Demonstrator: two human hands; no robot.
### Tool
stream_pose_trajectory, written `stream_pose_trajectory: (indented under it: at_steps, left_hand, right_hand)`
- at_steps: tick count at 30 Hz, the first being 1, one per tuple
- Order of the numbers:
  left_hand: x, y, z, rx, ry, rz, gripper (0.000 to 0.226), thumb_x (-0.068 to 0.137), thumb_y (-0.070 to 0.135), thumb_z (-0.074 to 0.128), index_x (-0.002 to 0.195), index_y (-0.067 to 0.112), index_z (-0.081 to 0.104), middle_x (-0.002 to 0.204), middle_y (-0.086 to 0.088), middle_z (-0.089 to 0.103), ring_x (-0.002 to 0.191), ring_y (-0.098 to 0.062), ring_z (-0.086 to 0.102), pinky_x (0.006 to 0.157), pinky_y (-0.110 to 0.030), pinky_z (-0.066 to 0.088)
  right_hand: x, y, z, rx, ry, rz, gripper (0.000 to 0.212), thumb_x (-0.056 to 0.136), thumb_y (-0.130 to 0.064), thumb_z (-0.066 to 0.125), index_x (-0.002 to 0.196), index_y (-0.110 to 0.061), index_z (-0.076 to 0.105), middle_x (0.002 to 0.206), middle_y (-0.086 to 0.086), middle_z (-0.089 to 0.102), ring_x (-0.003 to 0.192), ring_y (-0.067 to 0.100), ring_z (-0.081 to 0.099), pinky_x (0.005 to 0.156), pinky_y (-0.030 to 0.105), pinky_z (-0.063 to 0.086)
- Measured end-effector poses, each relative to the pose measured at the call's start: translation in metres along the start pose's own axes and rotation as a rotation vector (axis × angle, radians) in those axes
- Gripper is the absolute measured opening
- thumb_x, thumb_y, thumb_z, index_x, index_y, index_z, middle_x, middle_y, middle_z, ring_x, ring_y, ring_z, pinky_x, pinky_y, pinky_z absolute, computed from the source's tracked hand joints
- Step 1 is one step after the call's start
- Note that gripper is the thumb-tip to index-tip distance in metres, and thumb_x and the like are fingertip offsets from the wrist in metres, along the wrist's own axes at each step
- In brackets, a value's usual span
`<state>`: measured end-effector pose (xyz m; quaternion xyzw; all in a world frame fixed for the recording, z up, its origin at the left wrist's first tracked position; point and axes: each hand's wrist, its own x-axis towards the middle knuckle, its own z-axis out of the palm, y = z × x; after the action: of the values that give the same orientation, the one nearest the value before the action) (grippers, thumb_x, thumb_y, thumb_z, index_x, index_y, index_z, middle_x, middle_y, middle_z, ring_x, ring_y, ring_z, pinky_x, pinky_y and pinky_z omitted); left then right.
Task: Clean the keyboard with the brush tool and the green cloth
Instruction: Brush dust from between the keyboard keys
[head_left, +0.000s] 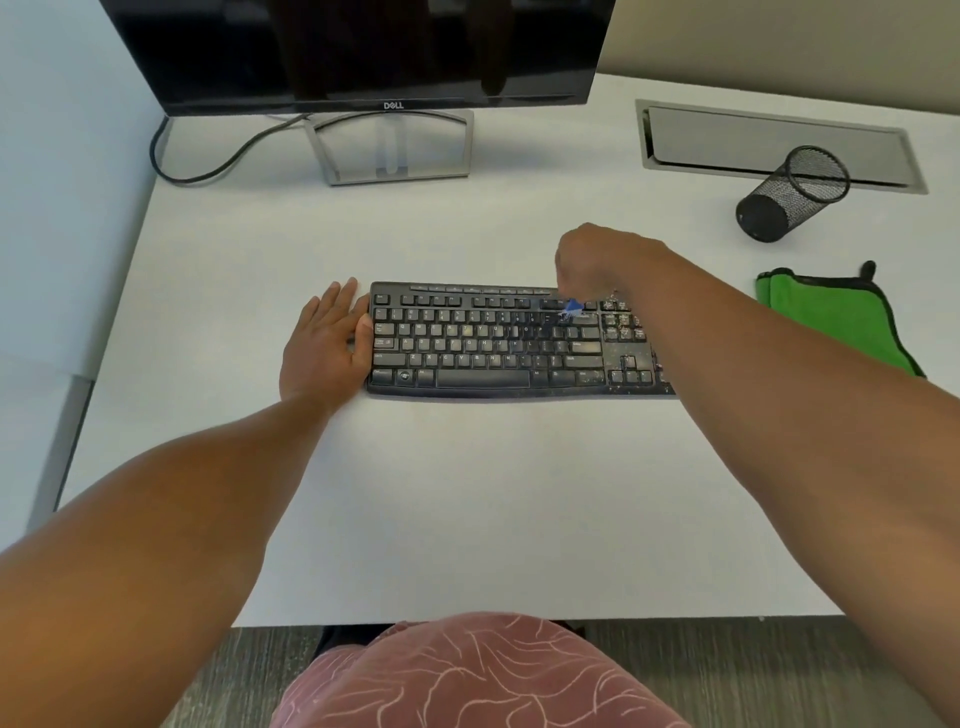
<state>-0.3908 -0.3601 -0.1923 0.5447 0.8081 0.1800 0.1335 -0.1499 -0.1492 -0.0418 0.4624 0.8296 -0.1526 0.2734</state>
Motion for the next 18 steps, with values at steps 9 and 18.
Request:
stream_pose_trajectory:
  at_steps: [9, 18]
  left_hand:
    - [0.001, 0.001, 0.001, 0.006, -0.005, -0.005, 0.057, 0.104, 0.042, 0.019, 0.152, 0.026, 0.044, 0.162, 0.003, 0.033, 0.153, -0.015, 0.021, 0.126, -0.032, 0.011]
    - [0.0, 0.001, -0.001, 0.008, -0.004, -0.007, 0.058, 0.104, 0.043, 0.018, 0.152, 0.025, 0.045, 0.162, 0.003, 0.033, 0.153, -0.015, 0.021, 0.126, -0.032, 0.011]
  right_hand:
    - [-0.007, -0.014, 0.004, -0.007, -0.013, 0.015, 0.023, 0.089, -0.002, 0.053, 0.066, -0.002, 0.054, 0.08, 0.014, 0.057, 0.065, 0.023, 0.05, 0.065, 0.032, 0.042]
    - [-0.005, -0.029, -0.012, 0.245, 0.042, 0.0, 0.027, 0.097, -0.025, 0.055, 0.095, -0.003, 0.069, 0.064, 0.001, 0.047, 0.059, 0.018, 0.042, 0.05, 0.022, 0.024]
